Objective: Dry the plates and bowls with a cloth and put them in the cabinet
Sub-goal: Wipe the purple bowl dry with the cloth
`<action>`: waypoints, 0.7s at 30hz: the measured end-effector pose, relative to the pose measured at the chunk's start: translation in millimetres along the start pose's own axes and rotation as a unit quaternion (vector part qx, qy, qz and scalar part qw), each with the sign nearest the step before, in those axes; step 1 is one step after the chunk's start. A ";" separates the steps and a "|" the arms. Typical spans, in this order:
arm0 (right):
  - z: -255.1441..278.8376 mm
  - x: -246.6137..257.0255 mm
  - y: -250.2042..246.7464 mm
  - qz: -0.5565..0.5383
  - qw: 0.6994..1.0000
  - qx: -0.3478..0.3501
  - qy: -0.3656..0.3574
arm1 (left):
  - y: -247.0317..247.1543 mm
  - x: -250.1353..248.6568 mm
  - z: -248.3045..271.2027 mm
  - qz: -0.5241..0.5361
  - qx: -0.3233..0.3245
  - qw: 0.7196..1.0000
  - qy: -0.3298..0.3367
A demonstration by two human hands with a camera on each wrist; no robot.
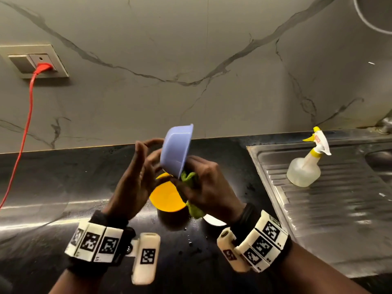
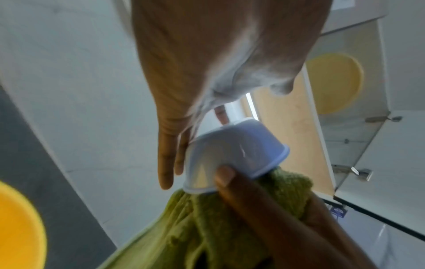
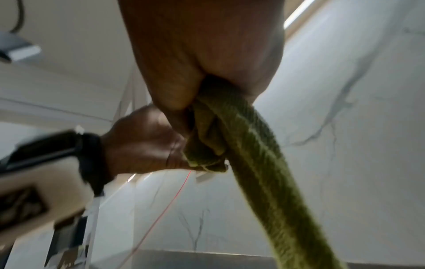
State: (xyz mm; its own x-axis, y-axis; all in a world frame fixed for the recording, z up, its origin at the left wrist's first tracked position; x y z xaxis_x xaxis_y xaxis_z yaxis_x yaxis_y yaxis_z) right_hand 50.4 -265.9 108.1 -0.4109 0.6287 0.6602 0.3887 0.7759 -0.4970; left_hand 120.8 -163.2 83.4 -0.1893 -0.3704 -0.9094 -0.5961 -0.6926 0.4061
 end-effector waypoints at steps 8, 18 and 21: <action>13.9 21.1 30.3 0.166 0.984 -0.034 -0.058 | 13.7 -16.2 -6.5 -0.113 -0.045 0.989 0.079; 14.0 5.5 17.4 -0.188 0.976 0.010 0.112 | 11.2 3.7 3.1 -0.122 0.012 0.989 0.082; 12.5 13.4 13.4 0.028 0.999 0.004 -0.026 | 6.1 7.2 -1.4 -0.170 0.026 0.985 0.027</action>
State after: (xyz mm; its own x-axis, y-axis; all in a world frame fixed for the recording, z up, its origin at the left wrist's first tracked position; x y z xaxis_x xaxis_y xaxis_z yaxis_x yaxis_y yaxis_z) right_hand 39.8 -246.4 103.3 -0.4317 0.6728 0.6007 0.4057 0.7397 -0.5369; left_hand 116.9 -170.9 79.4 0.0686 -0.1551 -0.9855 -0.6567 -0.7507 0.0724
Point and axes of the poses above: each hand's wrist, its own z-axis away from the middle knuckle, its own y-axis out of the palm, x = y × z, the point moved 9 cm from there along -z, towards the middle knuckle, and after that the axes turned 5 degrees about z, right-handed, at the moved point
